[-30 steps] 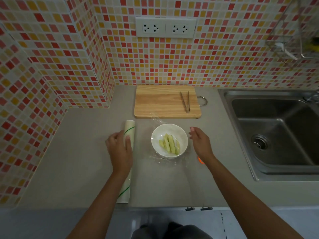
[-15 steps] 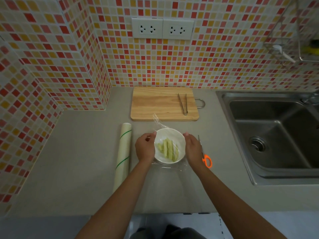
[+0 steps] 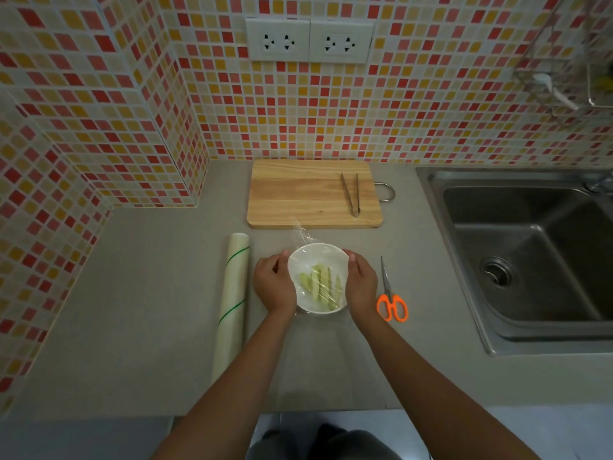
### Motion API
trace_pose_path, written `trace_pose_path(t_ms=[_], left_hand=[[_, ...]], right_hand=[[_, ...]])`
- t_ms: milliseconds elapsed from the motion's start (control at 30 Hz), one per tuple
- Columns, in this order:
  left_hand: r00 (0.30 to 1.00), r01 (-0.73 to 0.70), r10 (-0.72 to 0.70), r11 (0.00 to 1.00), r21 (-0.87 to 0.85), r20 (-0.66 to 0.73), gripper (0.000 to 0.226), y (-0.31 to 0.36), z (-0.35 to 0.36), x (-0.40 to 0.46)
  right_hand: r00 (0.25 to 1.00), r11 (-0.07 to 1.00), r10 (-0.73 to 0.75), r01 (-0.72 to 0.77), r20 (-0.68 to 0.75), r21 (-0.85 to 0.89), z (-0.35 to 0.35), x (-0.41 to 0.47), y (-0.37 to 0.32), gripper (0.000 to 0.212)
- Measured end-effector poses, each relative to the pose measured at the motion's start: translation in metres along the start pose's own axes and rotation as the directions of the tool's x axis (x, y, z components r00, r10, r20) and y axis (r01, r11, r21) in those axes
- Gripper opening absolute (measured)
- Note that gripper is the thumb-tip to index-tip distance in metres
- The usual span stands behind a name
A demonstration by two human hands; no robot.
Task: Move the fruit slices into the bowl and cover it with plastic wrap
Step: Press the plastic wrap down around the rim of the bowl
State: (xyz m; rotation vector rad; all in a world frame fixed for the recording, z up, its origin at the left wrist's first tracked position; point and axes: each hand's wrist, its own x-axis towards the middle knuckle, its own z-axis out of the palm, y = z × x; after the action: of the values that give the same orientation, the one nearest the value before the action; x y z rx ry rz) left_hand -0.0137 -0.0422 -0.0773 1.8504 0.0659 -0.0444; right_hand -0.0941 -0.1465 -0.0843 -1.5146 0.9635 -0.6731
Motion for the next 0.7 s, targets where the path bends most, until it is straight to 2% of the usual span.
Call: trace_pose_path(t_ms=[200,533,700], left_hand=[[0.995,-0.096,0.097,0.994,0.052,-0.012,0.023,-0.003,-0.002,0.002],[0.984,-0.166,0.172,0.98,0.111,-0.047,0.03,-0.005,-0.006,-0.001],[0.98,-0.192,0.197,0.972,0.133,-0.02,0.03,-0.005,-0.01,0.0]], right_hand=[[1.0,1.0,-0.011,0.011,-0.01,-0.002,0.0,0.004,0.006,0.029],[0.998,0.998,-0.059,0.059,0.009,-0.01,-0.002,0.007,0.01,0.029],[0.998,0.998,-0.066,0.066,0.008,-0.003,-0.003,0.007,0.011,0.028]])
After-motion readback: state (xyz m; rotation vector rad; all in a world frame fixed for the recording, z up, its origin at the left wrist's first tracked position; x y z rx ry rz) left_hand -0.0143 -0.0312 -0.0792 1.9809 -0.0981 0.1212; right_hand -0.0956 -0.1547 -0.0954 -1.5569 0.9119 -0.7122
